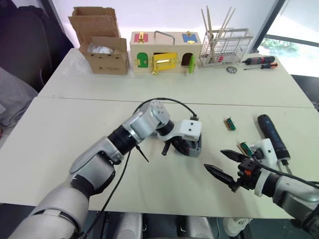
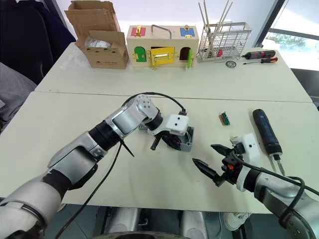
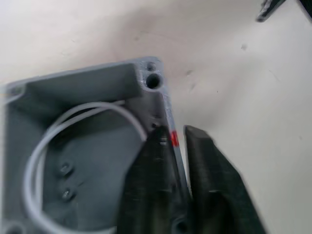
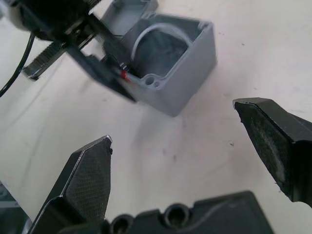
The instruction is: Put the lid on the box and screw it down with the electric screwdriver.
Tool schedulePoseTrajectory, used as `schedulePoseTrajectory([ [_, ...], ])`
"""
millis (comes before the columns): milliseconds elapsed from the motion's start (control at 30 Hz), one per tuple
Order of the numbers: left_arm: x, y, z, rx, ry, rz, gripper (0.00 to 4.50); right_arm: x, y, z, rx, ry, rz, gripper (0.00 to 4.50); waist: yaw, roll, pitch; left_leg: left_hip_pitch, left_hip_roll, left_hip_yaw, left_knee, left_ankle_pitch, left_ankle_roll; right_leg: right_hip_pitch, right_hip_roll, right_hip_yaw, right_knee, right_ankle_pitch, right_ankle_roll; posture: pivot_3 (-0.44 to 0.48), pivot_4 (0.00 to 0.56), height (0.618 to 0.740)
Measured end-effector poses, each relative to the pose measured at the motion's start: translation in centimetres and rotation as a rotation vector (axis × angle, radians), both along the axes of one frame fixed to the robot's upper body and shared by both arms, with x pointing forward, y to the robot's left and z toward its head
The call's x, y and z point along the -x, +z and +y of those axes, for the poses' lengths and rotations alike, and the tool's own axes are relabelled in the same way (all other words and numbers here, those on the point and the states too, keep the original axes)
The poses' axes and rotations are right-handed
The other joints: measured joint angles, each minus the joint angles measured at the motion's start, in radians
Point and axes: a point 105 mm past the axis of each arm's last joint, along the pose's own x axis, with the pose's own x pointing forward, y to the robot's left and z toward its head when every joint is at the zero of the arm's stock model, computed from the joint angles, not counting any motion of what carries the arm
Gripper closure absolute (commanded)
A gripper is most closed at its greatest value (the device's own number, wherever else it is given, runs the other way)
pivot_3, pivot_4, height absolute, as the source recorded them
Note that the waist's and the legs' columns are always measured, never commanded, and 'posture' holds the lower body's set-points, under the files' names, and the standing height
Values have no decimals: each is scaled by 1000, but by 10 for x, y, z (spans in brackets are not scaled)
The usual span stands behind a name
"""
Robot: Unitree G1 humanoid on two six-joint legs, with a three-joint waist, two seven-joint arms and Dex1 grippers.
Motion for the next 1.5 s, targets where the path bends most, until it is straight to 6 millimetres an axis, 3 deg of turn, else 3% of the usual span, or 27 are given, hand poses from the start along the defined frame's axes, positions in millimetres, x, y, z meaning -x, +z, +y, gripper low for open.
schedulePoseTrajectory([
  [167, -5, -1, 0, 48, -100, -67, 4483, -1, -2, 4, 2, 0, -7, 0, 0, 0, 0, 0, 0, 0, 0, 0, 0, 0, 0, 0, 0, 1, 2, 0, 150, 728],
  [300, -5, 5, 4, 72, -276, -91, 4483, -2, -3, 4, -1, -23, -18, 0, 0, 0, 0, -1, -2, 1, 0, 0, 0, -1, 0, -1, 0, 1, 2, 0, 150, 728],
  [533, -13, 20, 3, 65, -380, -123, 4483, 2, -4, 11, -24, -51, -42, 0, -1, 0, 0, -1, -2, 0, 1, 0, 1, -1, 0, -1, 0, 2, 3, 0, 150, 728],
  [667, -17, 19, 6, 49, -396, -137, 4483, 8, -10, 14, -33, -79, -20, 0, -2, 0, 0, -1, -2, 0, 1, 0, 1, -1, 0, -1, 0, 2, 3, 0, 150, 728],
  [1000, -15, -1, 17, -68, -477, -157, 4483, 14, -1, 23, -51, -119, -62, 0, -2, 0, 0, -1, -1, 0, 1, -1, 1, -1, 0, -1, 0, 2, 3, 0, 150, 728],
  [1267, -17, -3, 23, -84, -494, -173, 771, 8, 8, 19, -53, -158, -111, 0, -2, 0, 0, -1, 0, 0, 1, -1, 1, -1, 0, -1, 0, 1, 2, 0, 150, 728],
  [1367, -22, 2, 30, -77, -464, -186, 771, 7, 11, 17, -60, -154, -119, 0, -3, -1, 0, -1, 0, 0, 1, -1, 1, -1, 0, -1, 0, 2, 3, 0, 150, 728],
  [1500, -44, 48, 44, 34, -322, -253, 771, 2, 32, 7, -70, -152, -177, 0, -4, 0, 1, -1, 1, 0, 1, -1, 1, -1, 0, -1, 0, 2, 3, 0, 150, 728],
])
